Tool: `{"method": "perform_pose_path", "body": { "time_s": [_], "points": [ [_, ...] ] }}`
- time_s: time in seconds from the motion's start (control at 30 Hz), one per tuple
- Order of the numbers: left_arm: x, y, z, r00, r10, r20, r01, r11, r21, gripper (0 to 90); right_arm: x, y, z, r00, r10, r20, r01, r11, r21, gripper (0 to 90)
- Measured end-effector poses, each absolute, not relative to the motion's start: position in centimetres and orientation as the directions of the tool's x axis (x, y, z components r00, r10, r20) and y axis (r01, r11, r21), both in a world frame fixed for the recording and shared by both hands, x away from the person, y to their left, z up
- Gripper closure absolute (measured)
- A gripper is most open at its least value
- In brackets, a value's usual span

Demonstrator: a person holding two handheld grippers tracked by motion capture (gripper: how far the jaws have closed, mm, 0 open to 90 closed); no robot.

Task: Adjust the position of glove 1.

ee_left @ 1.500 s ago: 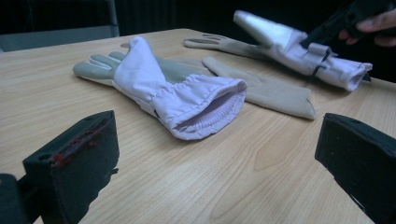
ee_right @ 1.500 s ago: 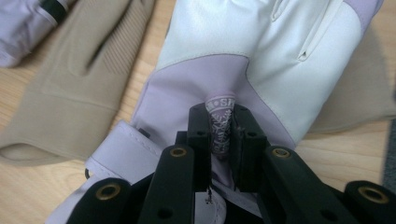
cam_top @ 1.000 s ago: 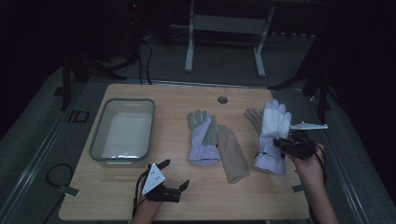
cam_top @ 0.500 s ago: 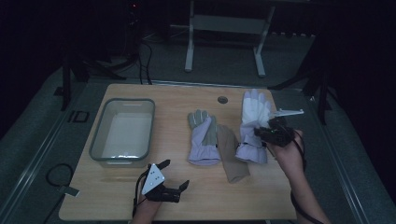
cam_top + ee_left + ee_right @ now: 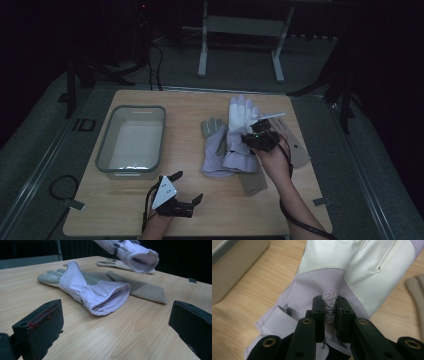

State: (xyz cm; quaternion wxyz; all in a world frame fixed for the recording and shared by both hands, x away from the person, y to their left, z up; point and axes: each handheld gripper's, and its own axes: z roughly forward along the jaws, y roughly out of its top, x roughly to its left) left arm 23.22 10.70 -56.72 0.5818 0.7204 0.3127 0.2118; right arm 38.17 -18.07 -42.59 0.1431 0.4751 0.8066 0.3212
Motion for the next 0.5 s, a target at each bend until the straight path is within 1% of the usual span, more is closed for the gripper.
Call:
{"method": "perform_pose_path", "body": {
  "time_s": [0.3,0.5],
  "points": [
    [23.2,10.7,-56.7,0.716,0.696,-0.057,0.201,-0.127,0.971,0.0,38.6,-13.2,-42.1,-0.533,0.843,0.071,0.675,0.373,0.637,79.2],
    [23.2,10.7,-56.7,0.715,0.697,-0.057,0.201,-0.126,0.972,0.0,39.4,-11.7,-43.9,-0.533,0.844,0.062,0.701,0.400,0.591,79.0]
  ]
}}
